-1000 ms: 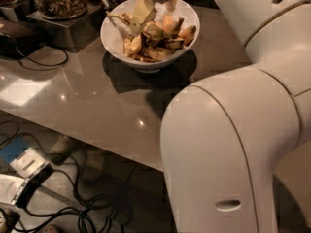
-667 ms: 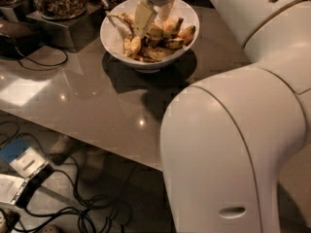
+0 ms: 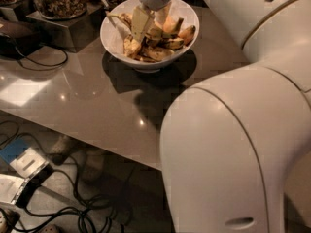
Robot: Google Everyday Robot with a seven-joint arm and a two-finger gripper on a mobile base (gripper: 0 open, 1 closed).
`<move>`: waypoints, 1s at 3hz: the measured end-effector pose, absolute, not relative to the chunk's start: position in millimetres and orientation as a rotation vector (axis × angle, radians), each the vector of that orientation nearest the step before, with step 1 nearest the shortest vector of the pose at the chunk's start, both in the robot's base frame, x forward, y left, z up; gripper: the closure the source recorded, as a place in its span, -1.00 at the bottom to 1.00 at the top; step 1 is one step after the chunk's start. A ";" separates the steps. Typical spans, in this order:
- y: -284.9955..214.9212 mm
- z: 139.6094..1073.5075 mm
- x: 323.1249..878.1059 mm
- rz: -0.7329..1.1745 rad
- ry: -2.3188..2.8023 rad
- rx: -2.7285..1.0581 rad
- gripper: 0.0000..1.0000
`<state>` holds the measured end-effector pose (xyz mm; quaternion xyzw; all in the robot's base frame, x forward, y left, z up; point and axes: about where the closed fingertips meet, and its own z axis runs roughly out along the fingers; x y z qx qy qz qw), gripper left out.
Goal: Pick banana from white bowl
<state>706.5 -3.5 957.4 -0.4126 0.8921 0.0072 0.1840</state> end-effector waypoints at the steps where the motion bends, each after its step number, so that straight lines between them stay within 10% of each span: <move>1: -3.5 957.1 706.4 0.020 2.516 -1.163 -0.18; 3: -6.5 952.9 721.4 0.012 2.504 -1.136 0.65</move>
Offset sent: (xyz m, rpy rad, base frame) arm 0.0186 -0.0087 -0.0043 -0.0123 0.0114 -0.0426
